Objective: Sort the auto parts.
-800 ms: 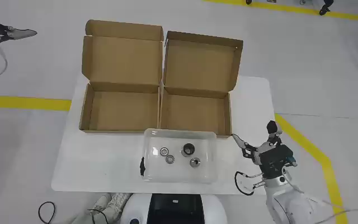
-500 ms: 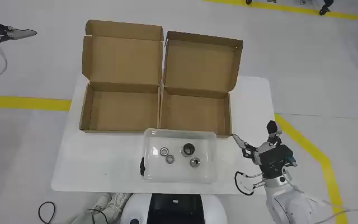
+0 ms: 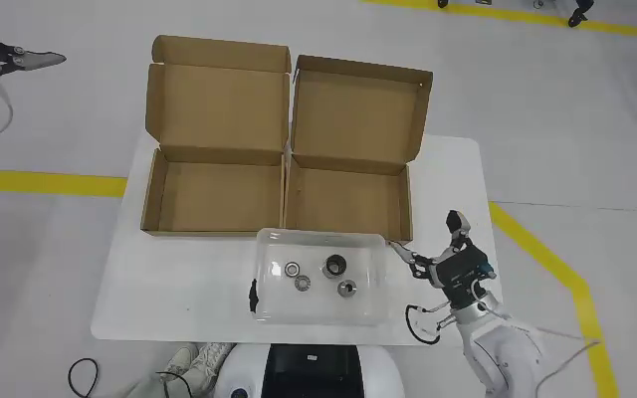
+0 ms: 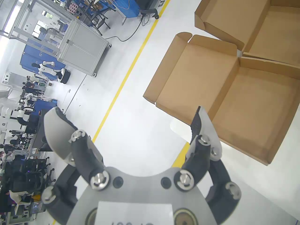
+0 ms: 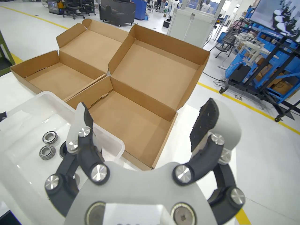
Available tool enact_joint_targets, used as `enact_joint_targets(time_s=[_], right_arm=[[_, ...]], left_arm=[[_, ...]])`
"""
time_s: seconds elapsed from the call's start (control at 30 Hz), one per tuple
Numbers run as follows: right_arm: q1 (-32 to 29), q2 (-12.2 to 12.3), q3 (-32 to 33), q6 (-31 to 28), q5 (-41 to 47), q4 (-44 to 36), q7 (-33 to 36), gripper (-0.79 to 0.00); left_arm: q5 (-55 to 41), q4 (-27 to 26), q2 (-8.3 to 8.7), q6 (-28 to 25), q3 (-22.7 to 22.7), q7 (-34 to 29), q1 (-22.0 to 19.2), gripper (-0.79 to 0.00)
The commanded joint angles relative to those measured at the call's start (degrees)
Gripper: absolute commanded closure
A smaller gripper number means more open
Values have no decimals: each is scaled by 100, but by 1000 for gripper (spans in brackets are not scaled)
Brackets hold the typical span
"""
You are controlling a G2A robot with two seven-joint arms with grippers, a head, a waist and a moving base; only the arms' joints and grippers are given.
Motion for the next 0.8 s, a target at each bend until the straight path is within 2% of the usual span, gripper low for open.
enact_joint_targets(time_s=[0.0,0.27,0.77], right_arm=[[129,3,-111,-83,57,110,106,-785],[481,30,-432,-350,178,395,393,-785],[513,37,-468,-437,210,408,375,-785]], left_arm=[[0,0,0,0,0,0,0,-785],[0,0,0,0,0,0,0,-785],[0,0,0,0,0,0,0,-785]])
